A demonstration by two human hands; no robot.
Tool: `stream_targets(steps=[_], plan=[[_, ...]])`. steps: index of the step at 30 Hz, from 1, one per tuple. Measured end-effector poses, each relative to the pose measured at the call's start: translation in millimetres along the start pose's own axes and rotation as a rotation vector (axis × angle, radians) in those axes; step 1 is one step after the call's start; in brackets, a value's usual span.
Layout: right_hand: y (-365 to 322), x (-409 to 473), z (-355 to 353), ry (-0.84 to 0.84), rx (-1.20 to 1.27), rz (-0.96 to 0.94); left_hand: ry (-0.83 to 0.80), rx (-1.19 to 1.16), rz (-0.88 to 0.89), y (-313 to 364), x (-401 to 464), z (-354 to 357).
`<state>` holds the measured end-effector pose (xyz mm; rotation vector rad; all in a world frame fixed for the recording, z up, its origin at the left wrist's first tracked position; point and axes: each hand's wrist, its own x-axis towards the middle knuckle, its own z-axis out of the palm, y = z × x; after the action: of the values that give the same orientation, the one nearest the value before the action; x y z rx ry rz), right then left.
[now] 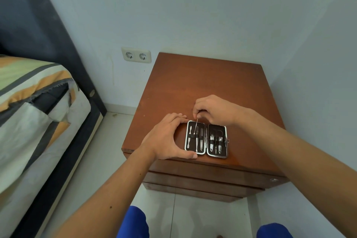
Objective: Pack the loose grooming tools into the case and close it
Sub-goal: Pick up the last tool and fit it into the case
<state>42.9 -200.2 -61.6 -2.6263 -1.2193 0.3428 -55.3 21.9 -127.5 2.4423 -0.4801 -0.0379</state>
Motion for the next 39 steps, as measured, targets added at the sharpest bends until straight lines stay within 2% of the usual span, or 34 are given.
stream_targets(steps=[20,28,33,39], plan=[[-7,-3,19,0.069,0.078,0.007,0.007,0.0,-0.003,-1,1,1],[-9,-15,32,0.21,0.122,0.015,0.006,-0.009,-0.002,-1,1,2],[-8,-26,49,0.336,0.267,0.144,0.008,-0.017,-0.001,-1,1,1],[-14,-32,60,0.416,0.314,0.223,0.013,-0.015,0.0,-1,1,2]])
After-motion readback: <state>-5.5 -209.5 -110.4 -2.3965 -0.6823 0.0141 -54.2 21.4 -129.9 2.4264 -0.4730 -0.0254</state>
